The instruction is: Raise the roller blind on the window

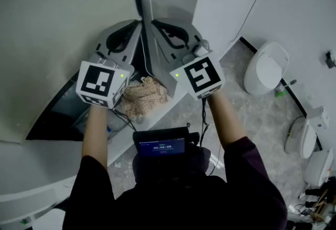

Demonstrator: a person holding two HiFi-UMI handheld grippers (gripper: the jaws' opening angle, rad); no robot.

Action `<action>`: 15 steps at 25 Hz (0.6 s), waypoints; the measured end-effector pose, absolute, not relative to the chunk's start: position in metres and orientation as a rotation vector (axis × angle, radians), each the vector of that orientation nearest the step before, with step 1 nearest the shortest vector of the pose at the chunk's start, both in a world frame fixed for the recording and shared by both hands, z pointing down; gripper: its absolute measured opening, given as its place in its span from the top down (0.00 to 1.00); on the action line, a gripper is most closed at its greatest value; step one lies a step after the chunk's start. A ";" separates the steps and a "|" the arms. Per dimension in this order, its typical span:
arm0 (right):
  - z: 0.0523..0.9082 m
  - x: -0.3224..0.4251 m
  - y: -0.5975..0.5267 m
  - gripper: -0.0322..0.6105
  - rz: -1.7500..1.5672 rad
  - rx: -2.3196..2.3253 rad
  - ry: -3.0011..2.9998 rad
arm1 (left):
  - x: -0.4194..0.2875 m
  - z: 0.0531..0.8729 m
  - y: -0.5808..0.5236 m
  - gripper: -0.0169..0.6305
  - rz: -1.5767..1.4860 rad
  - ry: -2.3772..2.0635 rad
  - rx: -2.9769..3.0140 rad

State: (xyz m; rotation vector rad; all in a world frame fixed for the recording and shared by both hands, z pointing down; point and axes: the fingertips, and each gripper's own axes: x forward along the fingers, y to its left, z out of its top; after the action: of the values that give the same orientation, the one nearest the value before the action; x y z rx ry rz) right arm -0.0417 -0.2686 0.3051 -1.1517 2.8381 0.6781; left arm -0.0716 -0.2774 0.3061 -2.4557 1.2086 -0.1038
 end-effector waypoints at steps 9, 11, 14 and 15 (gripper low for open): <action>0.294 -0.039 -0.266 0.94 0.600 -1.105 2.806 | -0.078 0.300 -0.286 0.95 -0.029 1.266 -2.504; 0.294 -0.039 -0.263 0.94 0.603 -1.116 2.810 | -0.079 0.297 -0.296 0.95 -0.024 1.284 -2.533; 0.290 -0.038 -0.263 0.94 0.598 -1.128 2.800 | -0.077 0.273 -0.317 0.94 0.002 1.302 -2.513; 0.289 -0.037 -0.262 0.94 0.598 -1.132 2.794 | -0.076 0.263 -0.325 0.87 0.015 1.305 -2.509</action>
State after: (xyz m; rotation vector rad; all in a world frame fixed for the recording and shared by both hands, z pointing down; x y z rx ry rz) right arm -0.0366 -0.2624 0.2894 -1.1324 2.7935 0.5976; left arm -0.0758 -0.3253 0.2634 -2.5089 1.3048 0.0150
